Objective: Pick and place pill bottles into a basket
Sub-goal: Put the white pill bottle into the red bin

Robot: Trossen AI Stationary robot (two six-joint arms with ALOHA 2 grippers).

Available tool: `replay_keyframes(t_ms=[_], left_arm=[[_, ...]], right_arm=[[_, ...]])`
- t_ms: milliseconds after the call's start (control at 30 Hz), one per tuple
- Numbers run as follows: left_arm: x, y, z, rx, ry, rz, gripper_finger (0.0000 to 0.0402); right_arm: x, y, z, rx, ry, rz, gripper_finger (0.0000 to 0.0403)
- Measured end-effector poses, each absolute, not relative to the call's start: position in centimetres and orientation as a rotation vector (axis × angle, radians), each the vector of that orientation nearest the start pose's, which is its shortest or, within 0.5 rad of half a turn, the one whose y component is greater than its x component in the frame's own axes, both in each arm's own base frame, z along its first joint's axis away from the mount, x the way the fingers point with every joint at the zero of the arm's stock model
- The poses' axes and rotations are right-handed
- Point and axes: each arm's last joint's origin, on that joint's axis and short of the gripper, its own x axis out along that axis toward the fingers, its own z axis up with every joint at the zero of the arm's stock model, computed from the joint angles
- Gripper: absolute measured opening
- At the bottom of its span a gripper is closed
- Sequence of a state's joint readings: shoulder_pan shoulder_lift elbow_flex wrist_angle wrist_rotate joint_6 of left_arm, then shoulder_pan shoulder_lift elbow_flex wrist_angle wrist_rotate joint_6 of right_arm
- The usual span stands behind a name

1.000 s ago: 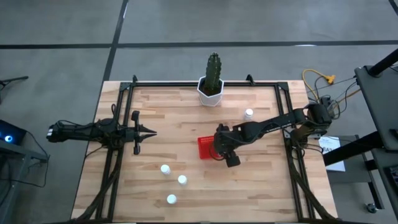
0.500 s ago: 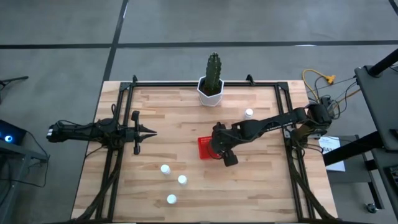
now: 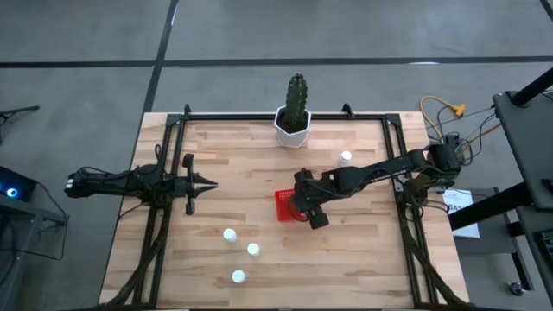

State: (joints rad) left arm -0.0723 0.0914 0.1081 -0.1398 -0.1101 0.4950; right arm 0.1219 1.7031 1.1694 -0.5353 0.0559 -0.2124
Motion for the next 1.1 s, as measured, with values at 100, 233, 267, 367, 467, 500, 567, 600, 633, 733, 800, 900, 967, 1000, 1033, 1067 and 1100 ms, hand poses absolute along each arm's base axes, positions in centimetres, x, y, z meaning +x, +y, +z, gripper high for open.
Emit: replay_keyframes(t_ms=[100, 233, 267, 367, 467, 500, 567, 600, 633, 733, 800, 900, 967, 1000, 1033, 1067, 1100], left_arm=[[9.7, -0.4, 18.0, 0.505, 0.129, 0.007, 0.0015], [9.7, -0.4, 18.0, 0.505, 0.129, 0.007, 0.0015], [9.7, -0.4, 18.0, 0.505, 0.129, 0.007, 0.0015], [9.7, -0.4, 18.0, 0.505, 0.129, 0.007, 0.0015], [9.7, -0.4, 18.0, 0.505, 0.129, 0.007, 0.0015], [9.7, -0.4, 18.0, 0.505, 0.129, 0.007, 0.0015], [9.7, -0.4, 18.0, 0.505, 0.129, 0.007, 0.0015], [9.7, -0.4, 18.0, 0.505, 0.129, 0.007, 0.0015], [9.7, -0.4, 18.0, 0.505, 0.129, 0.007, 0.0015], [9.7, -0.4, 18.0, 0.505, 0.129, 0.007, 0.0015], [9.7, -0.4, 18.0, 0.505, 0.129, 0.007, 0.0015], [9.7, -0.4, 18.0, 0.505, 0.129, 0.007, 0.0015], [9.7, -0.4, 18.0, 0.505, 0.129, 0.007, 0.0015], [9.7, -0.4, 18.0, 0.505, 0.129, 0.007, 0.0015], [9.7, -0.4, 18.0, 0.505, 0.129, 0.007, 0.0015], [9.7, -0.4, 18.0, 0.505, 0.129, 0.007, 0.0015], [9.7, -0.4, 18.0, 0.505, 0.129, 0.007, 0.0015]], right_arm=[[34.0, 4.0, 20.7, -0.288, 1.065, 0.174, 0.0187], [33.9, 4.0, 20.7, -0.285, 1.067, 0.173, 0.0187], [33.9, 4.0, 20.7, -0.285, 1.069, 0.173, 0.0187], [33.7, 4.0, 20.6, -0.281, 1.091, 0.172, 0.0187], [33.5, 4.0, 20.4, -0.271, 1.124, 0.168, 0.0187], [33.4, 3.9, 20.4, -0.267, 1.129, 0.165, 0.0187], [33.3, 3.9, 20.4, -0.261, 1.143, 0.162, 0.0187], [33.2, 3.9, 20.4, -0.26, 1.151, 0.161, 0.0187], [33.2, 3.9, 20.3, -0.261, 1.161, 0.162, 0.0187], [33.0, 3.9, 20.3, -0.264, 1.181, 0.157, 0.0187], [33.0, 3.9, 20.3, -0.265, 1.177, 0.155, 0.0187], [33.2, 3.9, 20.4, -0.278, 1.158, 0.146, 0.0187], [33.5, 3.9, 20.6, -0.287, 1.134, 0.145, 0.0187], [33.6, 3.9, 20.8, -0.291, 1.121, 0.146, 0.0187], [33.7, 3.9, 21.0, -0.296, 1.113, 0.149, 0.0187], [33.8, 3.9, 21.1, -0.303, 1.108, 0.149, 0.0187], [33.9, 3.9, 21.3, -0.313, 1.101, 0.142, 0.0187]])
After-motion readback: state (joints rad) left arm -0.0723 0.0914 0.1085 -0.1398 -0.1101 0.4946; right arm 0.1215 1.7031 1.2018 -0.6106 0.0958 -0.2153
